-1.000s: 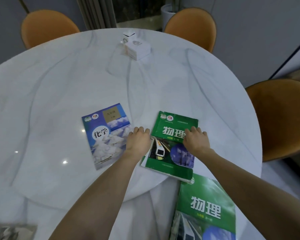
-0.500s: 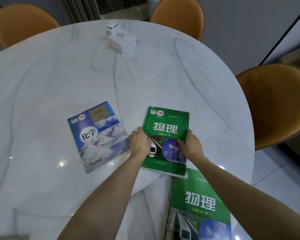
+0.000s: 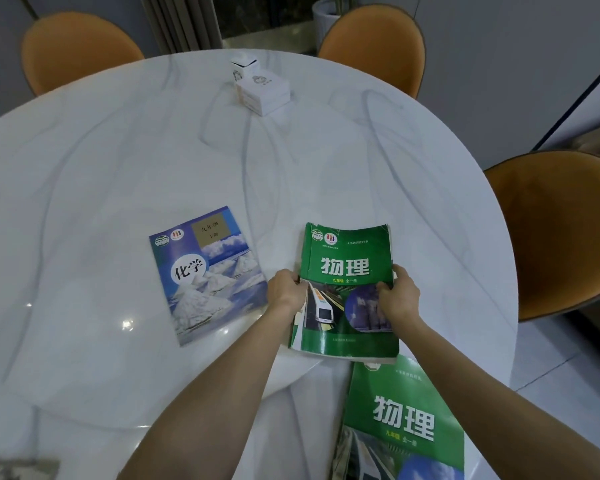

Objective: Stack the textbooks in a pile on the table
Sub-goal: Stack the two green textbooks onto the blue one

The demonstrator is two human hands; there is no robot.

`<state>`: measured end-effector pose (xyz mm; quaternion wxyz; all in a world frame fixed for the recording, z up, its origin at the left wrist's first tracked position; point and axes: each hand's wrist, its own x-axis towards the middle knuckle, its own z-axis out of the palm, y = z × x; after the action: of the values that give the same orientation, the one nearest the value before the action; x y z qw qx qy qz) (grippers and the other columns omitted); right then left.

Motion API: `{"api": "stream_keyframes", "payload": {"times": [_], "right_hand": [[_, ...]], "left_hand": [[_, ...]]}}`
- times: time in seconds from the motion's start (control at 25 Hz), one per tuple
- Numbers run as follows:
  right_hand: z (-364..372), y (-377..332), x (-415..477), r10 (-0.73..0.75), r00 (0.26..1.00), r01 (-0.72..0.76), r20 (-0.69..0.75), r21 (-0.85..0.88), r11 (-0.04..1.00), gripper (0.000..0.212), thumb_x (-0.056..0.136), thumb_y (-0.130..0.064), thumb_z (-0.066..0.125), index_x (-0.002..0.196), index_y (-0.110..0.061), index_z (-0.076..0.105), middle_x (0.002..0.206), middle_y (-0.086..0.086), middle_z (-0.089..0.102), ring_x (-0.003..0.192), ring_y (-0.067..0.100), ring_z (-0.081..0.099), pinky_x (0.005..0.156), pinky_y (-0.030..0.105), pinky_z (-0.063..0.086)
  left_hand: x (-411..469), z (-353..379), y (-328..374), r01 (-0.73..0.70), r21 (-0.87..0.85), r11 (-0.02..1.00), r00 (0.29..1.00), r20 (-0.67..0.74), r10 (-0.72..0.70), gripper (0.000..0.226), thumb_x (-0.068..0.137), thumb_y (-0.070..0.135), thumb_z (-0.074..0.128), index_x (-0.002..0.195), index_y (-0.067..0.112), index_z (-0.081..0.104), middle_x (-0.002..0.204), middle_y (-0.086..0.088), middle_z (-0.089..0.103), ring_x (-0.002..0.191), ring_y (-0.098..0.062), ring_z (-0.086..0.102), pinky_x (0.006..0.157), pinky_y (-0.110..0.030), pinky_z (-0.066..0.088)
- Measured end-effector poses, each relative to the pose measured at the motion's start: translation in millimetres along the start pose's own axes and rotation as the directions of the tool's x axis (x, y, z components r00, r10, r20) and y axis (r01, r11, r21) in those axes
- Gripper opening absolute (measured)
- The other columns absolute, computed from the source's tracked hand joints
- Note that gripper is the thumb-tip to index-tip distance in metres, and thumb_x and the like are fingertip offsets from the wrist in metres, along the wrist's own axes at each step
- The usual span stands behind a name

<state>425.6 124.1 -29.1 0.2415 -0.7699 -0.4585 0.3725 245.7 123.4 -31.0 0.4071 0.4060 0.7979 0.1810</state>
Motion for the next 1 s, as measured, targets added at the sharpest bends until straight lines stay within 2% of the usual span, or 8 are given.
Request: {"api": "stream_keyframes", "payload": {"times": [0.16,0.36,0.44,0.6,0.76,0.88,1.0], "right_hand": [[-2.1,-32.8,-12.1,-0.093,0.995,0.093,0.023,0.012,0.996,0.042,0.092,0.001,0.049,0.134,-0.005,0.048,0.117,0.024,0.065,0.106,0.037,0.061,0.092,0.039,0.048],[20.7,-88.4,-16.0,-0.217,0.972,0.217,0.093,0.019,0.976,0.041,0.092,-0.002,0.05,0.132,-0.009,0.05,0.114,0.022,0.067,0.103,0.035,0.063,0.094,0.041,0.05],[33.7,-107.0,-13.9,-0.245,0.961,0.243,0.125,0.028,0.97,0.041,0.092,-0.001,0.05,0.132,-0.009,0.05,0.114,0.021,0.067,0.102,0.034,0.064,0.093,0.041,0.05],[67.5,-142.0,-11.3,-0.278,0.939,0.28,0.204,0.021,0.96,0.04,0.093,0.001,0.05,0.132,-0.008,0.05,0.114,0.02,0.066,0.086,0.024,0.058,0.08,0.028,0.047],[106.4,-165.6,-6.4,-0.305,0.912,0.317,0.273,-0.003,0.948,0.039,0.092,0.0,0.051,0.131,-0.007,0.051,0.116,0.021,0.066,0.094,0.025,0.061,0.078,0.023,0.043],[134.6,-174.5,-1.2,-0.315,0.897,0.34,0.31,-0.03,0.94,0.04,0.091,-0.002,0.053,0.13,-0.007,0.052,0.118,0.022,0.066,0.105,0.031,0.063,0.084,0.024,0.044],[156.0,-175.9,3.8,-0.318,0.885,0.355,0.34,-0.05,0.934,0.04,0.091,-0.003,0.053,0.131,-0.008,0.052,0.12,0.021,0.065,0.108,0.031,0.062,0.087,0.024,0.045]], "left_hand": [[-0.3,-25.6,-6.7,-0.028,-0.12,0.992,0.997,-0.072,0.02,0.021,0.094,0.013,0.055,0.106,-0.001,0.065,0.109,-0.017,0.069,0.101,-0.033,0.065,0.087,-0.039,0.053],[11.1,-74.2,-24.5,-0.011,-0.301,0.954,0.988,-0.149,-0.035,0.018,0.092,0.012,0.057,0.101,0.002,0.069,0.097,-0.004,0.07,0.091,-0.026,0.068,0.089,-0.036,0.055],[13.9,-92.7,-29.2,0.0,-0.334,0.943,0.979,-0.19,-0.068,0.018,0.093,0.012,0.057,0.102,0.001,0.068,0.097,-0.006,0.069,0.09,-0.025,0.066,0.087,-0.035,0.054],[22.0,-126.8,-45.4,-0.016,-0.368,0.93,0.948,-0.302,-0.103,0.023,0.093,0.011,0.057,0.111,-0.001,0.063,0.102,-0.007,0.065,0.091,-0.022,0.058,0.092,-0.033,0.049],[40.1,-148.7,-72.2,0.027,-0.427,0.904,0.917,-0.348,-0.192,0.026,0.09,0.014,0.061,0.114,0.002,0.063,0.118,-0.015,0.066,0.101,-0.028,0.061,0.093,-0.033,0.049],[50.3,-158.1,-89.2,0.049,-0.464,0.885,0.905,-0.354,-0.236,0.026,0.091,0.012,0.059,0.114,0.0,0.063,0.118,-0.017,0.066,0.106,-0.03,0.061,0.094,-0.033,0.048],[58.2,-162.5,-102.3,0.066,-0.473,0.879,0.901,-0.35,-0.256,0.027,0.09,0.012,0.059,0.114,0.001,0.063,0.117,-0.017,0.067,0.107,-0.031,0.062,0.096,-0.035,0.05]]}}
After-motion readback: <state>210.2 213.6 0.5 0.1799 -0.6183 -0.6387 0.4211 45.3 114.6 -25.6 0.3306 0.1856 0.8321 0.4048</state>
